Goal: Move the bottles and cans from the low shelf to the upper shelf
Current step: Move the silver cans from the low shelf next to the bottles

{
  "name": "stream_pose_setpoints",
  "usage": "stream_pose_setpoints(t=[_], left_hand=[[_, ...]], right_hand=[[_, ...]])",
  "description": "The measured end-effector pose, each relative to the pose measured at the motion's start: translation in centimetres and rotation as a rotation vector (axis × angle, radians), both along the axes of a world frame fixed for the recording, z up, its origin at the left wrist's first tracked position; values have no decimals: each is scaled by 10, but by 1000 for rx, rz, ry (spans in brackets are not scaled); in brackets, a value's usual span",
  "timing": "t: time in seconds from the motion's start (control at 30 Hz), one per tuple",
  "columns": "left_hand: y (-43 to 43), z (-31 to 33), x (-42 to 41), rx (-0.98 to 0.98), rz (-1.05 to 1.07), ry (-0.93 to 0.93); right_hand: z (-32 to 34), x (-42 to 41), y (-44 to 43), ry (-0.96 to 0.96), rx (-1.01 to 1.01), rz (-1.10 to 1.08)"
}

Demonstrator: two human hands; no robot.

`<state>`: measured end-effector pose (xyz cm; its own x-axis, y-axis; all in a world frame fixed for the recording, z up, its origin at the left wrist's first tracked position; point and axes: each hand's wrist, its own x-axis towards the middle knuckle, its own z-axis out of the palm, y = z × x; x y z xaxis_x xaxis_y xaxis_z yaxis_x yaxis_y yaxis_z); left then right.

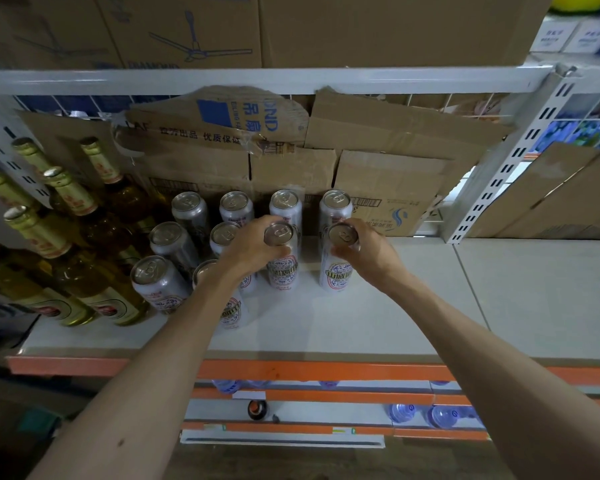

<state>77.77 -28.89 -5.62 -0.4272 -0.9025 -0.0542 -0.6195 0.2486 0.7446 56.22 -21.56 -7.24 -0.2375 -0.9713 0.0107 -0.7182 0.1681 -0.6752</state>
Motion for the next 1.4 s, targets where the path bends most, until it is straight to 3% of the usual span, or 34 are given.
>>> stream_pose_setpoints(t=[0.5,1.03,1.27,1.4], left_hand=[[-2,-9,-1,14,30,-43],[4,-9,-2,42,39,-26],[58,10,1,-261,121,-66],[98,13,19,-332,90,-58]], right_hand=[[-1,11,-1,9,-2,-111],[-6,12,8,-14,-2,-92],[4,26,55,14,-119,-185],[6,31,109,59,-84,-215]])
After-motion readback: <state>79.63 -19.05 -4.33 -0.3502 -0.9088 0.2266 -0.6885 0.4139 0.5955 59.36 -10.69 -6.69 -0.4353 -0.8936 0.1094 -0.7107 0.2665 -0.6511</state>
